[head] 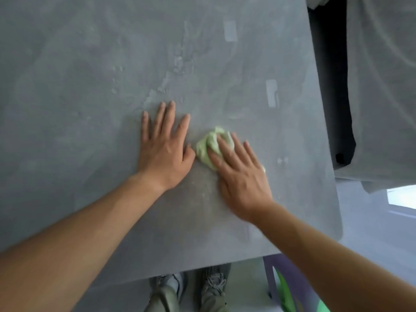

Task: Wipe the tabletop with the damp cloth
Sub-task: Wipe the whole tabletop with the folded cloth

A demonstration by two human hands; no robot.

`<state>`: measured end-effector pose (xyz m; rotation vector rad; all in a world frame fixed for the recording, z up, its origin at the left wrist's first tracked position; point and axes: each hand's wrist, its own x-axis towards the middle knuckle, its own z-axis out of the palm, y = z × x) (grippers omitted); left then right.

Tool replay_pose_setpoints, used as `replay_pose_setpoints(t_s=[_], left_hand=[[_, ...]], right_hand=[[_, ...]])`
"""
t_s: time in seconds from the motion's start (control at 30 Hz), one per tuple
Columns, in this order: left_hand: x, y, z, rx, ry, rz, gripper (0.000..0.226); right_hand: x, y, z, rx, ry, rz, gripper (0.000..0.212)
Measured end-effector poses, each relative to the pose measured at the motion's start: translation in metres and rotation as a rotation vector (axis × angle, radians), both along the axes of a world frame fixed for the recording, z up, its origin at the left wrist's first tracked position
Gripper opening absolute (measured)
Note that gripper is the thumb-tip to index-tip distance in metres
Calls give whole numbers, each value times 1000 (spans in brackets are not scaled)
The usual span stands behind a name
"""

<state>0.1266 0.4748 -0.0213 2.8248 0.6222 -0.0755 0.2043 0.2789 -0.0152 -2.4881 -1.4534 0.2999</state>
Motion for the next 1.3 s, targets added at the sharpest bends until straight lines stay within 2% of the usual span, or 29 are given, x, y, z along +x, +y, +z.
replay_pose_setpoints(t_s=[0.07,0.13,0.23,0.3,0.37,0.47,0.57,0.73,0.8,0.9,0.97,1.03,1.17,1.23,1.3], left_hand=[[-10,-7,6,1,-22,3,63],[-24,-20,7,-26,-27,-13,63],[-38,-31,1,-65,-17,-32,63],[-41,-32,-2,-66,-6,-30,63],[-42,-32,-3,-49,-3,-33,64],[-43,-33,-7,-3,12,-59,66],[-43,-34,-10,36,27,-68,67],[-42,-38,-10,30,2,-39,66],[-38,-45,-7,17,-7,-15,68],[-33,-59,-5,-24,-11,35,70],[-33,-63,-7,-33,-16,52,70],[-33,-64,-9,-8,-19,46,71],[-32,-66,-11,23,-22,51,72],[-31,-67,-11,24,-24,60,72],[-30,-68,-11,21,-35,72,72]], right_hand=[[-6,-23,3,-21,21,114,53],[16,-28,0,-26,-6,110,52],[46,-14,2,-6,-15,-188,58],[30,-7,2,-3,1,-345,60],[-8,-15,3,9,0,-314,59],[-53,-45,4,7,13,-84,54],[-32,-58,1,-23,-21,34,54],[7,-27,-1,-13,-36,-393,65],[-16,-33,-1,1,-37,-371,66],[-51,-67,-1,5,-11,-173,60],[-40,-83,-2,-16,-8,-73,57],[-5,-82,-5,-21,-46,-132,62],[51,-70,-2,-36,-16,-444,67],[34,-74,-1,-40,-26,-461,67],[7,-91,0,-52,-29,-389,66]])
